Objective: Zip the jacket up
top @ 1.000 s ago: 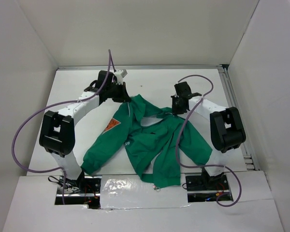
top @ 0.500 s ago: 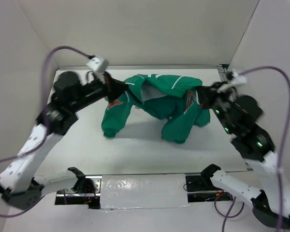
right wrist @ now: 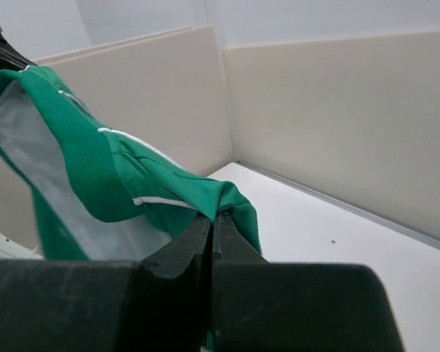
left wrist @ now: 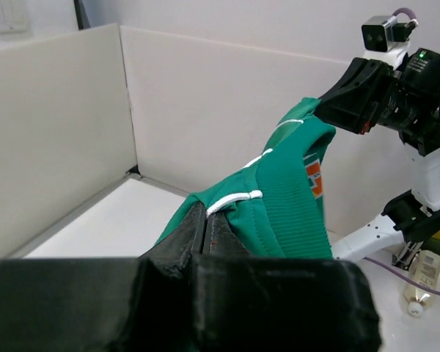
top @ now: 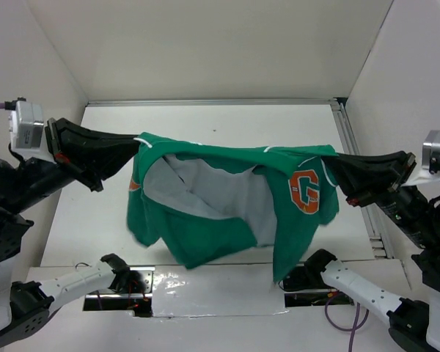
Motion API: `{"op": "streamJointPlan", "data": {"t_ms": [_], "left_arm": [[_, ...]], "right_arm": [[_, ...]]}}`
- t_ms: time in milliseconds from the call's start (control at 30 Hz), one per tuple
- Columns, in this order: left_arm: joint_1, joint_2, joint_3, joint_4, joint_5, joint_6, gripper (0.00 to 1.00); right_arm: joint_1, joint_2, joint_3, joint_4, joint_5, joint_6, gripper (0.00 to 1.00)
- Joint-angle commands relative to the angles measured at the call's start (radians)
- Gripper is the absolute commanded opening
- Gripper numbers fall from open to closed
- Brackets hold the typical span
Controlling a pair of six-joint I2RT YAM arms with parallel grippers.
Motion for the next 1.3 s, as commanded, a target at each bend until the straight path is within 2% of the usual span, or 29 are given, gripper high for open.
{"op": "streamJointPlan", "data": {"t_ms": [0, 133, 200, 233, 267, 333, 367, 400, 433, 467, 500, 533, 567, 633, 667, 800, 833, 867, 967, 1000, 1100, 1133, 1267], "left_arm": [[0.012, 0.037, 0.044, 0.018, -0.069, -0.035, 0.0], [0.015, 0.162, -0.078, -0.009, -0.32, -0.084, 0.0], [0.042, 0.271, -0.14, -0.009, -0.447, -0.115, 0.0], [0.118, 0.366, -0.176, -0.013, -0.44, -0.129, 0.0], [0.169, 0.417, -0.193, -0.013, -0.329, -0.152, 0.0], [0.292, 0.53, -0.218, 0.016, -0.239, -0.172, 0.03], [0.318, 0.669, -0.209, 0.025, -0.169, -0.169, 0.13], [0.34, 0.754, -0.132, 0.014, -0.156, -0.176, 0.4], [0.364, 0.834, -0.072, -0.059, -0.135, -0.178, 0.76], [0.369, 0.991, 0.0, -0.103, -0.116, -0.172, 0.99], [0.372, 1.064, 0.129, -0.139, -0.093, -0.17, 0.99], [0.375, 1.116, 0.182, -0.168, -0.077, -0.163, 0.99], [0.375, 1.182, 0.223, -0.215, -0.06, -0.157, 0.99], [0.369, 1.159, 0.219, -0.204, -0.055, -0.146, 0.99], [0.366, 1.129, 0.18, -0.152, -0.059, -0.146, 0.99], [0.348, 0.926, -0.108, -0.082, -0.07, -0.166, 0.99], [0.333, 0.831, -0.159, -0.081, -0.084, -0.181, 0.99], [0.319, 0.781, -0.275, -0.054, -0.095, -0.189, 0.99], [0.218, 0.612, -0.44, -0.023, -0.106, -0.221, 0.99], [0.161, 0.55, -0.536, -0.004, -0.099, -0.238, 0.99], [0.069, 0.491, -0.68, 0.036, -0.04, -0.325, 0.99], [0.049, 0.489, -0.703, 0.045, -0.012, -0.354, 0.99], [-0.037, 0.543, -0.737, 0.045, -0.075, -0.426, 0.99]], "right_arm": [[-0.024, 0.056, 0.031, 0.009, 0.081, 0.046, 0.0], [-0.034, 0.223, -0.055, 0.01, 0.352, 0.127, 0.0], [-0.076, 0.324, -0.139, 0.047, 0.405, 0.158, 0.0], [-0.093, 0.355, -0.167, 0.07, 0.401, 0.179, 0.0], [-0.114, 0.39, -0.219, 0.087, 0.37, 0.195, 0.0], [-0.195, 0.498, -0.276, 0.149, 0.309, 0.247, 0.0], [-0.226, 0.542, -0.323, 0.18, 0.272, 0.259, 0.01], [-0.252, 0.638, -0.341, 0.2, 0.197, 0.267, 0.04], [-0.296, 0.691, -0.348, 0.236, 0.165, 0.276, 0.08], [-0.315, 0.746, -0.338, 0.246, 0.137, 0.266, 0.14], [-0.327, 0.862, -0.313, 0.242, 0.091, 0.266, 0.33], [-0.337, 0.91, -0.277, 0.196, 0.085, 0.25, 0.39], [-0.337, 0.98, -0.208, 0.172, 0.092, 0.244, 0.56], [-0.317, 0.993, -0.192, 0.161, 0.129, 0.227, 0.74], [-0.311, 0.968, -0.206, 0.171, 0.153, 0.233, 0.97], [-0.278, 0.842, -0.316, 0.184, 0.178, 0.281, 1.0], [-0.269, 0.817, -0.378, 0.178, 0.186, 0.296, 1.0], [-0.248, 0.752, -0.419, 0.175, 0.19, 0.308, 1.0], [-0.197, 0.606, -0.604, 0.2, 0.16, 0.374, 1.0], [-0.158, 0.569, -0.653, 0.229, 0.152, 0.428, 1.0], [-0.085, 0.434, -0.884, 0.265, 0.12, 0.535, 1.0], [-0.064, 0.382, -0.919, 0.267, 0.128, 0.557, 1.0], [0.016, 0.328, -1.023, 0.268, 0.181, 0.641, 1.0]]}}
